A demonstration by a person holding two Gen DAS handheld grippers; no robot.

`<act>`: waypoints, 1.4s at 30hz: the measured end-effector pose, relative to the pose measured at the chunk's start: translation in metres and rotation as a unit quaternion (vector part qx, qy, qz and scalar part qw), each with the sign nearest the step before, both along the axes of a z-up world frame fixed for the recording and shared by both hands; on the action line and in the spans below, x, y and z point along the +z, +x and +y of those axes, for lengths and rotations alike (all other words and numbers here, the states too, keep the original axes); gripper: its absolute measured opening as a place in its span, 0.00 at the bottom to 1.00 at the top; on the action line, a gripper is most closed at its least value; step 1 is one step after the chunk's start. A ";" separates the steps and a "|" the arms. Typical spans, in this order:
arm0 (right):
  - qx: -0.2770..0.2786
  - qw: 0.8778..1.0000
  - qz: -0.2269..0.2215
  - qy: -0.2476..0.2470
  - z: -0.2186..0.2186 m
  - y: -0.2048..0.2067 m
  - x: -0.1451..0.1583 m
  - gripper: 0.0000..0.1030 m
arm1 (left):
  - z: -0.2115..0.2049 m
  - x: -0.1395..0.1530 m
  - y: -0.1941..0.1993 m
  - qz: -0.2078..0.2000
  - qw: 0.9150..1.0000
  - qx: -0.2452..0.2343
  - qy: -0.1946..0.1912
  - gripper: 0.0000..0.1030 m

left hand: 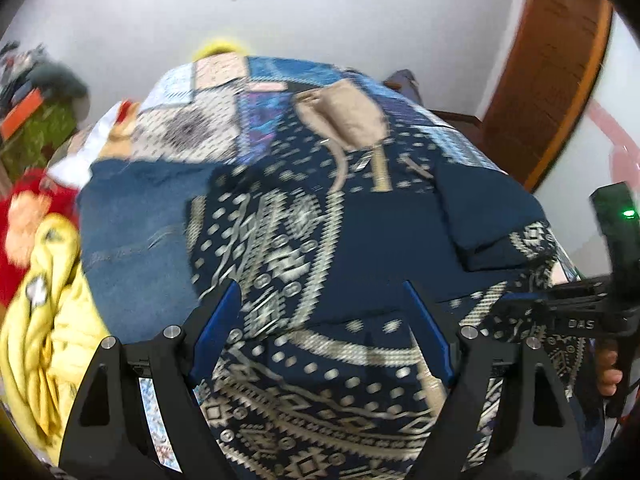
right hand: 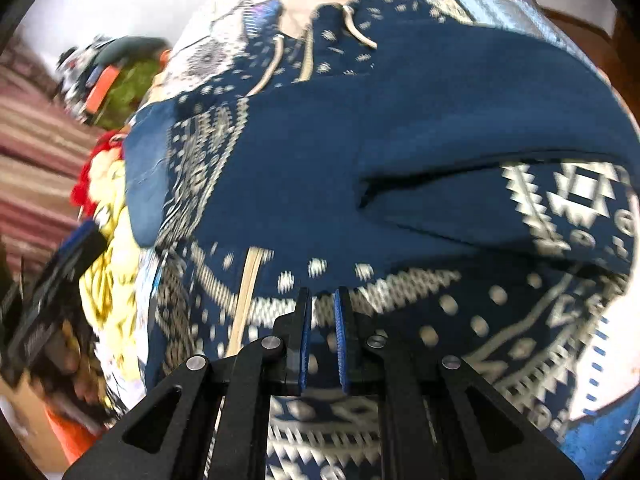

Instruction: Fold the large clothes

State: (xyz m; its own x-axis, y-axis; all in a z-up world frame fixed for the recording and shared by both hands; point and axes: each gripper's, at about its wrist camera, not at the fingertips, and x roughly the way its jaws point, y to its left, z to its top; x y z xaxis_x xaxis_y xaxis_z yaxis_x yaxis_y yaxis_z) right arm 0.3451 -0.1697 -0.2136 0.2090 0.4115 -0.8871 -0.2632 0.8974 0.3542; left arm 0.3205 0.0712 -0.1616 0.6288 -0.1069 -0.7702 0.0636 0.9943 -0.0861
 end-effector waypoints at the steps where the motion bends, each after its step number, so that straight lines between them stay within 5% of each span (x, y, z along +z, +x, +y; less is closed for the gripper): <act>1: 0.000 1.000 -0.023 -0.011 -0.007 -0.005 0.008 0.07 | -0.011 0.004 0.003 -0.004 1.000 -0.012 0.007 0.79; 5: -0.026 0.992 -0.112 -0.056 -0.053 -0.020 0.044 0.07 | -0.059 0.014 0.022 -0.017 0.998 -0.059 0.029 0.79; 9: -0.068 0.984 -0.144 -0.079 -0.106 -0.018 0.064 0.07 | -0.111 0.009 0.046 -0.011 0.993 -0.110 0.048 0.79; 18: -0.138 0.982 -0.116 -0.063 -0.184 -0.002 0.044 0.07 | -0.206 -0.057 0.095 0.031 0.971 -0.182 0.154 0.76; 25: -0.134 0.983 -0.114 -0.052 -0.179 0.008 0.028 0.07 | -0.250 -0.058 0.114 -0.004 0.964 -0.202 0.174 0.73; 27: -0.133 0.984 -0.112 -0.040 -0.177 0.011 0.025 0.07 | -0.259 -0.052 0.118 -0.020 0.963 -0.209 0.171 0.66; 29: -0.132 0.985 -0.106 -0.021 -0.172 0.015 0.020 0.07 | -0.267 -0.049 0.123 -0.027 0.961 -0.214 0.171 0.34; 31: -0.130 0.986 -0.099 -0.009 -0.167 0.017 0.015 0.07 | -0.264 -0.042 0.132 -0.019 0.965 -0.217 0.146 0.10; 36: -0.121 0.988 -0.093 -0.019 -0.150 0.025 0.006 0.07 | -0.221 -0.002 0.131 -0.034 0.981 -0.184 0.056 0.06; 42: -0.092 0.989 -0.077 -0.084 -0.128 0.038 -0.020 0.07 | -0.135 0.042 0.109 -0.076 0.991 -0.108 0.031 0.05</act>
State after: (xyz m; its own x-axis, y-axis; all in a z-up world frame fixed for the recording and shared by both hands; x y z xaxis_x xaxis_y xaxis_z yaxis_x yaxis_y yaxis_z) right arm 0.3831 -0.2978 -0.2340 0.4041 0.2041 -0.8916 -0.1287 0.9778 0.1655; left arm 0.4292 -0.0641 -0.1200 0.7055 -0.2075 -0.6777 0.2837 0.9589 0.0017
